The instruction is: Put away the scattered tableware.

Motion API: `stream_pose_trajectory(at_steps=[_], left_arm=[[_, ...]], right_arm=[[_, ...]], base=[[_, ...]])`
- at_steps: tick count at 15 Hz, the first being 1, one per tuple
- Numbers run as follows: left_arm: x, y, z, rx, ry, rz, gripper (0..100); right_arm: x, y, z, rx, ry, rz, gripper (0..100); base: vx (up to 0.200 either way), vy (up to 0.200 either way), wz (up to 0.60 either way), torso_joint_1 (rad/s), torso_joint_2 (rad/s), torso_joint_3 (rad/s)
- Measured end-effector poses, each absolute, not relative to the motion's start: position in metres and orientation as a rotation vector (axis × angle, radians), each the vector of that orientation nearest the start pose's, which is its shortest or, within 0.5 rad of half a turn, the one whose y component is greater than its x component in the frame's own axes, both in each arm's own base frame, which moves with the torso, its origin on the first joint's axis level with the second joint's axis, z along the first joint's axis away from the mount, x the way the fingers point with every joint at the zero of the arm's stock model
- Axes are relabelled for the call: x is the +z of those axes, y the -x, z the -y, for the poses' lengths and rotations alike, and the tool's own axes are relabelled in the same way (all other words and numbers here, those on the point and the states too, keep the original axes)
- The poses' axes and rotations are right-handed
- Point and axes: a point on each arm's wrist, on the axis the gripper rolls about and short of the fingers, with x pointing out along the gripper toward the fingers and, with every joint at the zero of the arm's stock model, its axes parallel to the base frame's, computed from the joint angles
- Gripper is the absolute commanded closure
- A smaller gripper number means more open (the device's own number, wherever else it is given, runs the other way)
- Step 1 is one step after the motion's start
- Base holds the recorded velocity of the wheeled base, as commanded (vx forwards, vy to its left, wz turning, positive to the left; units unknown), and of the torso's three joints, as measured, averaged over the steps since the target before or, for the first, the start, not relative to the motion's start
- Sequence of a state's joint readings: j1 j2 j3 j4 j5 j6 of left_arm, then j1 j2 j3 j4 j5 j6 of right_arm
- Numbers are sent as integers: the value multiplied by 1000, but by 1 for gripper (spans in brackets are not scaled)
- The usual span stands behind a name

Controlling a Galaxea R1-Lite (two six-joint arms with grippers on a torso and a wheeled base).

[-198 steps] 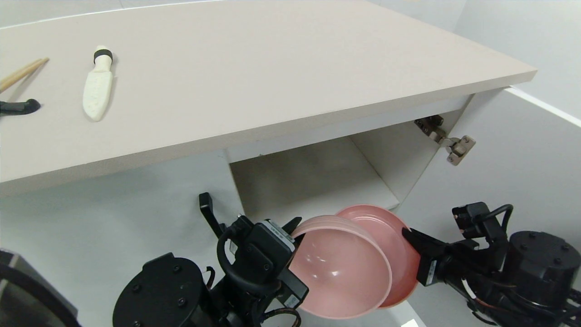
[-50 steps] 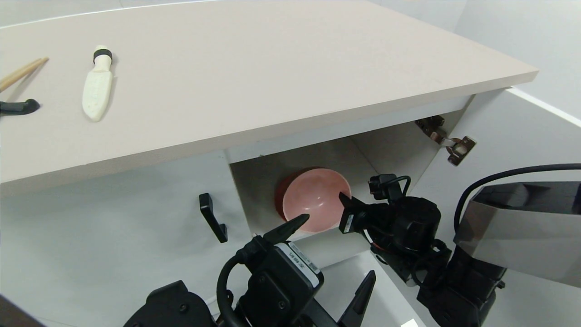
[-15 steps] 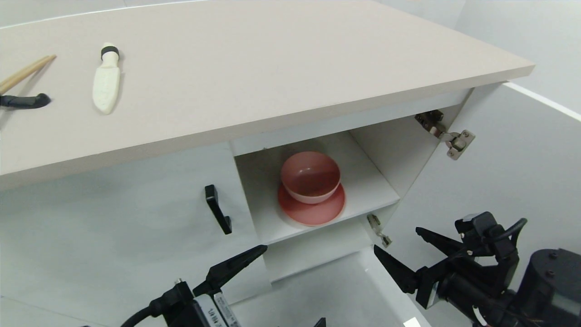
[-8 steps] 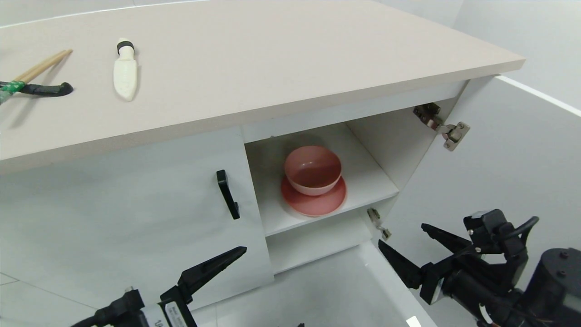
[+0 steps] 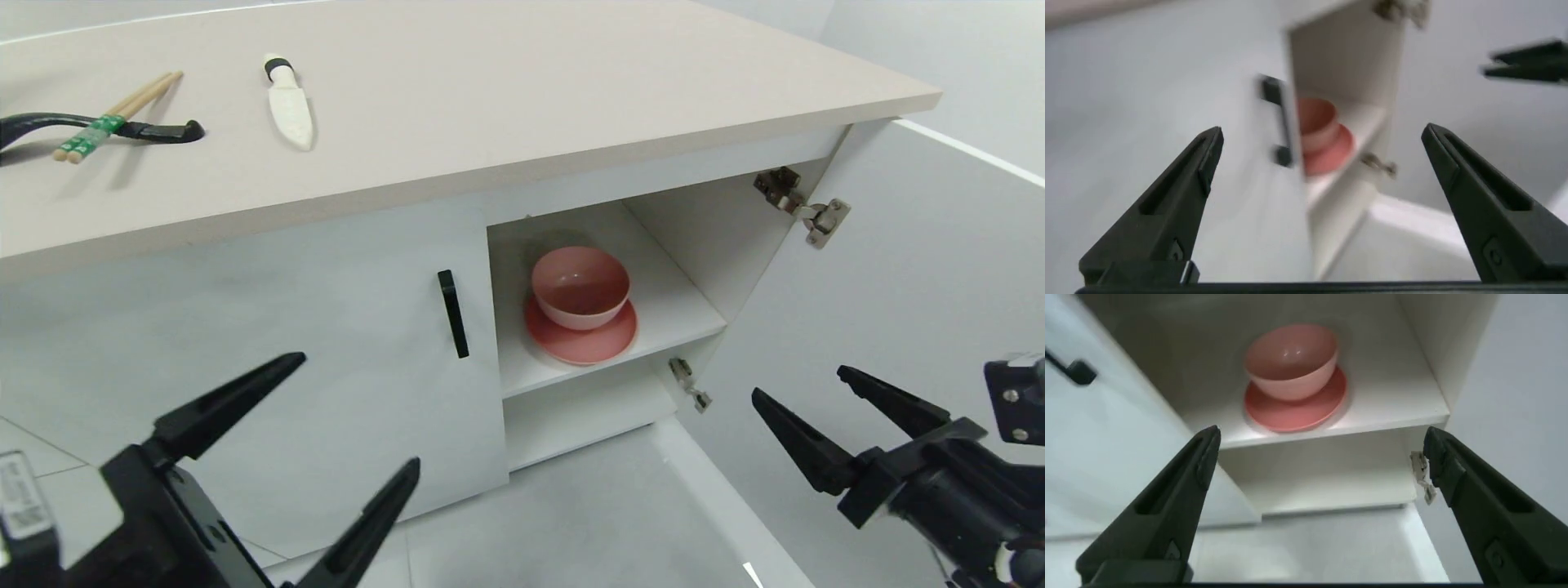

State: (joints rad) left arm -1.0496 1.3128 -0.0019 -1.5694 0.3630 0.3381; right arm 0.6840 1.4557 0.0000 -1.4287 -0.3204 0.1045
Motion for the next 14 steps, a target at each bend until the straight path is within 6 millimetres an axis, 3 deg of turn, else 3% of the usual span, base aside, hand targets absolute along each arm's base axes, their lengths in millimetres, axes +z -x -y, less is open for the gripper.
stream_pose_trajectory(at_steps=[4,8,11,14], left_arm=[[184,-68,72,-575,-172,444,0],[183,-41,28,-538,-265,542,0],[182,-19,12,-452,-225,601,0],[173,2,2,-359,-161,618,0]], right_arm=[[140,-97,-67,341,-7,-52,0],[137,-54,-26,255,68,-58,0],[136,-29,-5,89,61,5,0],[142,-10,5,-118,56,131,0]], base=[[0,0,0,0,0,0],[0,0,0,0,0,0],[0,0,0,0,0,0],[0,0,0,0,0,0]])
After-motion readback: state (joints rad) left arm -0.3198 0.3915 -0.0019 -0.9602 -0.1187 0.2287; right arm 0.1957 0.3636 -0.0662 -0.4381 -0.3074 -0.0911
